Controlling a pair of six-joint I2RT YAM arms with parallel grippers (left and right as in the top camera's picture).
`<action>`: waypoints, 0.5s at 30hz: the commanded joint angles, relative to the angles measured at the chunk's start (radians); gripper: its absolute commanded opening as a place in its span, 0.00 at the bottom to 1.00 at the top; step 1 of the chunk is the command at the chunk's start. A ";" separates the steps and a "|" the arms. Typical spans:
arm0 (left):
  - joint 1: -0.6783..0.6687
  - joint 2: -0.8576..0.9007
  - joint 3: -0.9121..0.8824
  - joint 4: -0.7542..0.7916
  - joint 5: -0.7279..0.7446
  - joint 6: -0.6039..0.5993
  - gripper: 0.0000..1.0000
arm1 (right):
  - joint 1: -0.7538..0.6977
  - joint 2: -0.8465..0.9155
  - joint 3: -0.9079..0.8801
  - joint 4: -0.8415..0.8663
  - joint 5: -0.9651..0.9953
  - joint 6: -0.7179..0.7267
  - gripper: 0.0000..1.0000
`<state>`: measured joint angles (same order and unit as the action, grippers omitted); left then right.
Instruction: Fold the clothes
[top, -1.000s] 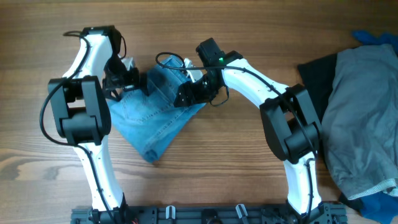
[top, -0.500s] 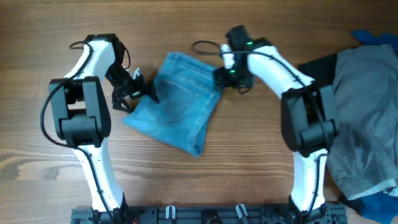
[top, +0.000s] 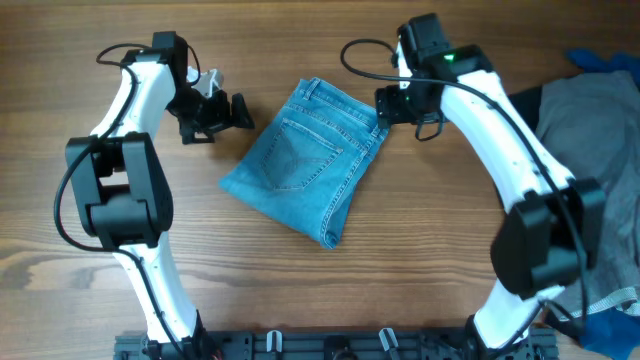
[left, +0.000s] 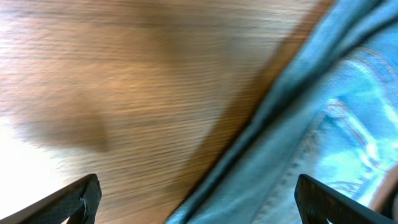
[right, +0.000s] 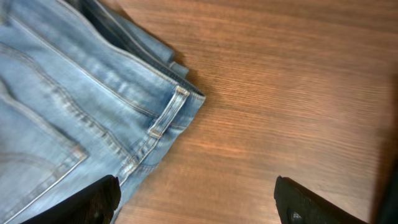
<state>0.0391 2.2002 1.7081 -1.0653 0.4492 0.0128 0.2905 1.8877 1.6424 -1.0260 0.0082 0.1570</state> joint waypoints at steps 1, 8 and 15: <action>-0.021 -0.008 -0.004 0.037 0.112 0.037 1.00 | -0.004 -0.059 0.000 -0.038 0.031 0.011 0.84; -0.066 -0.006 -0.090 0.144 0.119 0.063 1.00 | -0.004 -0.100 0.000 -0.124 0.046 0.034 0.85; -0.138 -0.006 -0.220 0.221 0.171 0.062 1.00 | -0.004 -0.102 0.000 -0.165 0.049 0.035 0.85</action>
<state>-0.0486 2.1826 1.5715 -0.8494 0.5835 0.0521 0.2905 1.8175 1.6424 -1.1870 0.0345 0.1730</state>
